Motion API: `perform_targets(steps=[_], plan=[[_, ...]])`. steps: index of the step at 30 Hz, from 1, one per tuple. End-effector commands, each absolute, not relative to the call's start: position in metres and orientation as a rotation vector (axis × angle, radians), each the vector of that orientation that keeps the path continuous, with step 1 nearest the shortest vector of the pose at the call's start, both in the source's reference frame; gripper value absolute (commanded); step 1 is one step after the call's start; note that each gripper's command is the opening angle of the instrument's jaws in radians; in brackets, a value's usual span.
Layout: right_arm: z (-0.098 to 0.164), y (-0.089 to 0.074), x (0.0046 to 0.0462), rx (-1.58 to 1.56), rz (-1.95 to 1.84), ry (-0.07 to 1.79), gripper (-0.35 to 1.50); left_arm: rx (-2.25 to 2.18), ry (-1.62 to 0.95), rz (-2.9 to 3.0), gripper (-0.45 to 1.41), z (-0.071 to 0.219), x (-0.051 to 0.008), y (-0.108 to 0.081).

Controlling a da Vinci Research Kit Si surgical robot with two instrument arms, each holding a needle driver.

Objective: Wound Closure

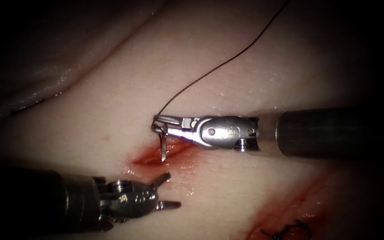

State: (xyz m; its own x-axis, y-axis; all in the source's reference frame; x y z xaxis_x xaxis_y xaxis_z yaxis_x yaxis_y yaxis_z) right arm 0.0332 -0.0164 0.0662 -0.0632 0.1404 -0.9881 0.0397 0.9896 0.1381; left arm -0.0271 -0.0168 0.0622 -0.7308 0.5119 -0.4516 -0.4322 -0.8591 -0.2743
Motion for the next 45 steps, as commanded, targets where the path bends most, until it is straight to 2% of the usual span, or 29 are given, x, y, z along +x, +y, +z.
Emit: perform_targets(steps=[1,10,19,45], plan=[[0.0666,-0.0169,0.034,0.154,0.11,1.637,-0.35,-0.71,-0.213,2.526,0.49,0.063,-0.0276,-0.0177],[0.0664,-0.0168,0.0343,0.215,0.202,1.633,-0.35,-0.713,-0.224,2.541,0.46,0.0629,-0.0271,-0.0194],[0.0664,-0.0168,0.0343,0.231,0.213,1.622,-0.35,-0.705,-0.237,2.538,0.27,0.0616,-0.0276,-0.0203],[0.0661,-0.0162,0.0348,0.369,0.308,1.575,-0.35,-0.715,-0.239,2.547,0.19,0.0645,-0.0265,-0.0205]])
